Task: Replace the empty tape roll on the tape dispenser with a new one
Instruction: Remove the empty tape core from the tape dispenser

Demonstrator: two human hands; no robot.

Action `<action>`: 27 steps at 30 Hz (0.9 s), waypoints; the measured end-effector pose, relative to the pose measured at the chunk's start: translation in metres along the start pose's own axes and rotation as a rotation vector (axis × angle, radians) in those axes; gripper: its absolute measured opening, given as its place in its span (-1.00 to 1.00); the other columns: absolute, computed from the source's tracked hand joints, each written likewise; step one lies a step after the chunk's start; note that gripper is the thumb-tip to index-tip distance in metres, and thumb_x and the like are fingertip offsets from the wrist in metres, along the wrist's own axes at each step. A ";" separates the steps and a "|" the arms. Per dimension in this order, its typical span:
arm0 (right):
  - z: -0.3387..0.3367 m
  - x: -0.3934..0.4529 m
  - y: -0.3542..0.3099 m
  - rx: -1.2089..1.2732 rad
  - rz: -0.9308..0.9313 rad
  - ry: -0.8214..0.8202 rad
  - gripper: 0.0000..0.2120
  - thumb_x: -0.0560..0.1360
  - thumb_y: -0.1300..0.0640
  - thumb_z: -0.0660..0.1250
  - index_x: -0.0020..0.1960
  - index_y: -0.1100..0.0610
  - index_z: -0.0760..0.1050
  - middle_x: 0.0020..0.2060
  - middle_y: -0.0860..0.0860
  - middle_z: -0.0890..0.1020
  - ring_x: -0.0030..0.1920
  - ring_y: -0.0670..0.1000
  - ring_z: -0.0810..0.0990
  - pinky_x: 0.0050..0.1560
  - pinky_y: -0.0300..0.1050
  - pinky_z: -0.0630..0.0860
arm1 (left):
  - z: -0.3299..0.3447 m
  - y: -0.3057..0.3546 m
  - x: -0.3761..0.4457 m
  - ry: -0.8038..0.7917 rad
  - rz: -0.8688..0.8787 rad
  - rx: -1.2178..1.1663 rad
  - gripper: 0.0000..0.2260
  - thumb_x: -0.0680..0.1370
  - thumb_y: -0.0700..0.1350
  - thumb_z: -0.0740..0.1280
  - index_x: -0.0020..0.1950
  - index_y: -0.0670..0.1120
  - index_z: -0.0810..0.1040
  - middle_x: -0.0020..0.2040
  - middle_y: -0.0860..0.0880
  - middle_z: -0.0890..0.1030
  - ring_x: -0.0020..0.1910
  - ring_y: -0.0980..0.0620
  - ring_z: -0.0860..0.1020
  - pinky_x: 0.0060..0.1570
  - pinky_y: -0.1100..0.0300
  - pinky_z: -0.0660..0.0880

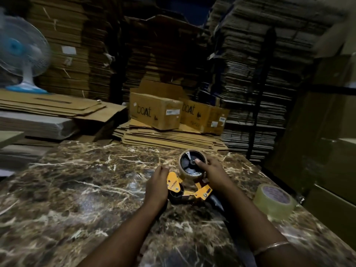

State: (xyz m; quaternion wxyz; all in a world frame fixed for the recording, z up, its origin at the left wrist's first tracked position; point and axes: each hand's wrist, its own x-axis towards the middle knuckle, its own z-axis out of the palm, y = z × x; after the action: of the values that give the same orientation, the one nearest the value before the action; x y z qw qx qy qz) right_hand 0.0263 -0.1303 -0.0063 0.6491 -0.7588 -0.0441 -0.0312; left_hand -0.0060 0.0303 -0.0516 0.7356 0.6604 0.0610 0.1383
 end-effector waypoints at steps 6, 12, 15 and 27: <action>0.010 0.016 0.007 0.009 -0.092 -0.027 -0.67 0.58 0.16 0.38 0.34 0.09 0.50 0.12 0.12 0.67 0.02 0.08 0.69 -0.22 -0.03 0.65 | -0.015 -0.002 0.018 0.056 -0.013 0.097 -0.71 0.53 0.12 0.28 -0.20 -0.02 0.68 -0.18 -0.12 0.71 -0.15 -0.19 0.67 -0.13 -0.11 0.56; 0.009 0.020 0.018 -0.067 -0.208 0.002 -0.66 0.54 0.10 0.44 0.30 0.05 0.53 0.16 0.01 0.63 0.14 0.01 0.63 -0.06 -0.13 0.63 | -0.023 0.006 0.028 0.048 0.152 0.263 -0.67 0.59 0.15 0.24 -0.06 0.00 0.72 -0.01 0.01 0.70 -0.01 0.00 0.63 0.04 0.04 0.53; 0.008 0.018 0.020 -0.173 -0.294 0.018 -0.55 0.52 0.03 0.45 0.38 0.04 0.49 0.21 -0.01 0.60 0.18 -0.03 0.59 -0.01 -0.12 0.62 | -0.023 0.018 0.025 -0.074 0.250 0.261 -0.78 0.53 0.16 0.27 -0.07 0.12 0.67 -0.05 0.08 0.70 0.04 0.06 0.63 0.09 0.06 0.52; 0.006 0.003 0.017 -0.107 -0.400 -0.042 -0.64 0.54 0.04 0.43 0.32 -0.15 0.54 0.20 0.02 0.49 0.19 0.00 0.55 0.03 -0.09 0.64 | -0.034 0.025 0.031 -0.334 0.190 0.152 -0.73 0.44 0.01 0.47 0.02 -0.14 0.71 -0.02 -0.14 0.74 0.04 -0.11 0.69 0.18 -0.14 0.55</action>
State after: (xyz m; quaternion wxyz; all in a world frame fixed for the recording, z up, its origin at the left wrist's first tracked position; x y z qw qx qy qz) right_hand 0.0313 -0.1264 -0.0236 0.5878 -0.7687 -0.2055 -0.1460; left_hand 0.0111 0.0740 -0.0283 0.6672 0.7305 -0.1140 0.0908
